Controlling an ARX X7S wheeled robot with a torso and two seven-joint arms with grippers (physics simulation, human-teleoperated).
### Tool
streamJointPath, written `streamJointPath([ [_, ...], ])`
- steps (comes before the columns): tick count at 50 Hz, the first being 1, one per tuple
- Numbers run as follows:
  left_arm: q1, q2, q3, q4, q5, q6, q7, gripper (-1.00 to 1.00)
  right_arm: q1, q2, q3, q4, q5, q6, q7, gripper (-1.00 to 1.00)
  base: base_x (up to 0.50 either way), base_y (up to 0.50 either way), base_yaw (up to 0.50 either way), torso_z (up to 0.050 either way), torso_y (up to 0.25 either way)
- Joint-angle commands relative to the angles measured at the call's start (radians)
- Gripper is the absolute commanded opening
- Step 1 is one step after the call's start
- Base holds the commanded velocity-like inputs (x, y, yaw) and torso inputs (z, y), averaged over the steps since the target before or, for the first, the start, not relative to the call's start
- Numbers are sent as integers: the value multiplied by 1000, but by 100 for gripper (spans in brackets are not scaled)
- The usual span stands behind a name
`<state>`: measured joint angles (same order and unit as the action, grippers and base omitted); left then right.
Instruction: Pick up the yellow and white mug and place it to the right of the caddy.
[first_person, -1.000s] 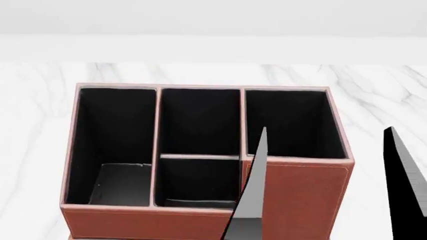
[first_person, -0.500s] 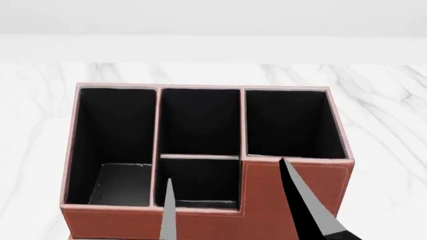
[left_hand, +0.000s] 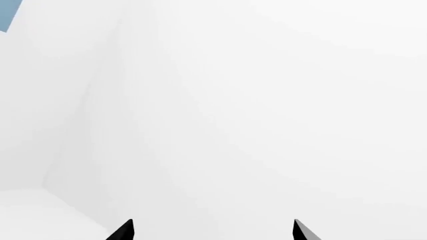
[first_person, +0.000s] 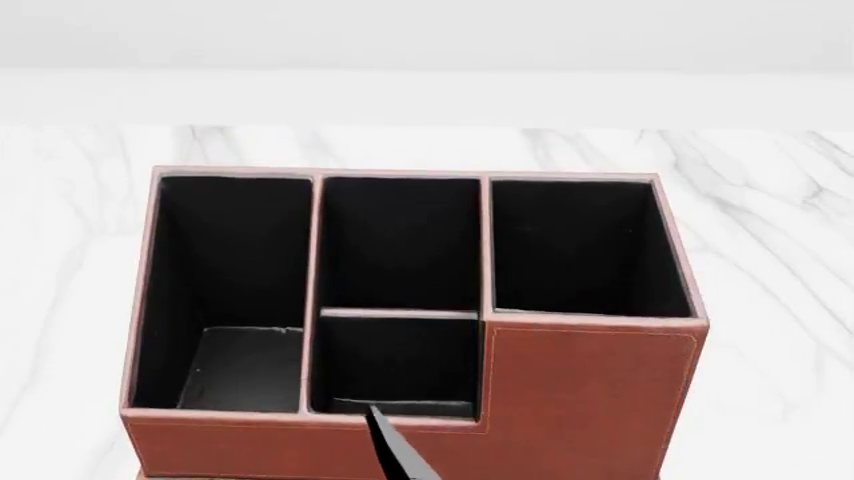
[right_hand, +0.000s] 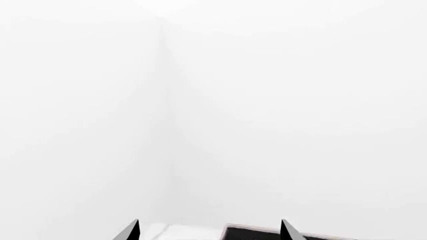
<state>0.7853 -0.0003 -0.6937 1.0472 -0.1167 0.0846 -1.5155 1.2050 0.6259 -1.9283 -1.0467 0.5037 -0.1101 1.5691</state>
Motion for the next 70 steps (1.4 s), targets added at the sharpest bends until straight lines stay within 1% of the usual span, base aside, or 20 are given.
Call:
streamJointPath([
  [1, 0, 0, 1, 0, 0, 0, 0, 100, -17, -63, -19, 0, -7, 20, 0, 100, 0, 0, 0, 0, 0],
  [5, 0, 0, -6, 0, -8, 0, 1, 100, -16, -85, -29, 0, 2, 36, -2, 100, 0, 0, 0, 0, 0],
  [15, 0, 0, -5, 0, -7, -1, 2, 100, -17, -86, -24, 1, 52, 65, -3, 100, 0, 0, 0, 0, 0],
  [21, 0, 0, -11, 0, -13, 0, 2, 100, 6, -86, -41, 0, 73, 44, 0, 100, 0, 0, 0, 0, 0],
  [30, 0, 0, -16, 0, -17, -1, 1, 100, -35, -88, -23, 5, 127, 66, -19, 100, 0, 0, 0, 0, 0],
  [33, 0, 0, -13, 0, -15, -1, 1, 100, 17, -93, -49, 0, 152, 39, 0, 100, 0, 0, 0, 0, 0],
  [41, 0, 0, -17, 0, -21, -1, 2, 100, 44, -108, -87, 0, 170, 10, -1, 100, 0, 0, 0, 0, 0],
  [47, 0, 0, 8, 0, 2, -1, -2, 100, 52, -105, -137, 1, 176, 6, -6, 100, 0, 0, 0, 0, 0],
  [49, 0, 0, 13, 0, 10, 0, -3, 100, 92, -112, -120, 0, 227, 6, -1, 100, 0, 0, 0, 0, 0],
  [54, 0, 0, 22, 0, 16, -5, -4, 100, 75, -140, -121, 0, 249, 35, -1, 100, 0, 0, 0, 0, 0],
  [58, 0, 0, 8, 0, 2, -4, -1, 100, 79, -155, -138, 1, 250, 22, -2, 100, 0, 0, 0, 0, 0],
  [70, 0, 0, 11, 0, 2, -2, -1, 100, 68, -197, -161, 0, 246, 68, 1, 100, 0, 0, 0, 0, 0],
])
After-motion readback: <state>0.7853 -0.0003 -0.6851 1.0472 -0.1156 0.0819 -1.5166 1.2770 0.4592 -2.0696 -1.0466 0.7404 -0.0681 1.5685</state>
